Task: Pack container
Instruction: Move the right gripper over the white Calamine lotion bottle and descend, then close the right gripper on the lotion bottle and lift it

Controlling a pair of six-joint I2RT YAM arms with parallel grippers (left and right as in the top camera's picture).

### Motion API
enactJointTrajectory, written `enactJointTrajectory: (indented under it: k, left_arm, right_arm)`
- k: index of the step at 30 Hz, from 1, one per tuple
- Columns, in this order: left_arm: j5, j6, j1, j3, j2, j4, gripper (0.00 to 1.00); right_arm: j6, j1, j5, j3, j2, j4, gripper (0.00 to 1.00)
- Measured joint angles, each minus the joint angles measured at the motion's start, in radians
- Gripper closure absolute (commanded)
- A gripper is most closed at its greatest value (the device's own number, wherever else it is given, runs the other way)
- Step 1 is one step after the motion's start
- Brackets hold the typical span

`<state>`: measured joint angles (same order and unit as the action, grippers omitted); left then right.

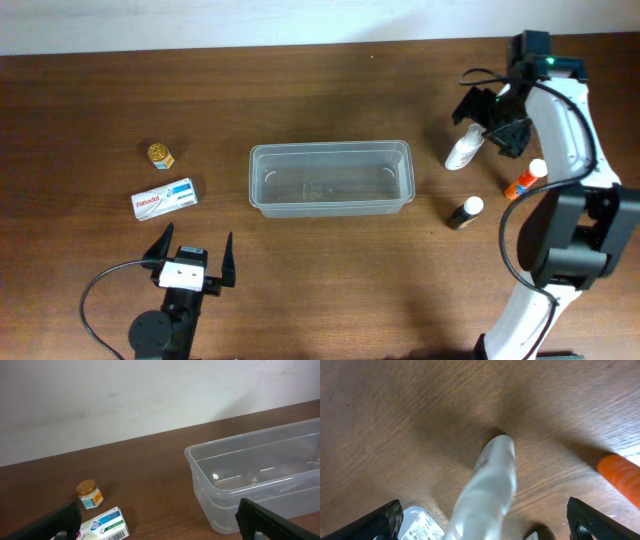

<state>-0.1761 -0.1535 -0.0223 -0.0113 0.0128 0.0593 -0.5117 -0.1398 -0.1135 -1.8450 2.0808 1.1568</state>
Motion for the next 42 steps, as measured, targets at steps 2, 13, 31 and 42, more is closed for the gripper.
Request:
enactJointTrajectory:
  k: [2,13,31,42]
  left_arm:
    - [0.0,0.0,0.0,0.0,0.0,0.0,0.01]
    - [0.0,0.0,0.0,0.0,0.0,0.0,0.01]
    - [0.0,0.0,0.0,0.0,0.0,0.0,0.01]
    - [0.0,0.0,0.0,0.0,0.0,0.0,0.01]
  right_arm:
    - [0.0,0.01,0.0,0.0,0.02,-0.001,0.08]
    - [-0.013,0.018,0.005,0.0,0.063,-0.014,0.4]
    - [0.065,0.02,0.043,0.0,0.063,0.051,0.71]
    - [0.125,0.021,0.095,-0.001,0.063,0.072,0.74]
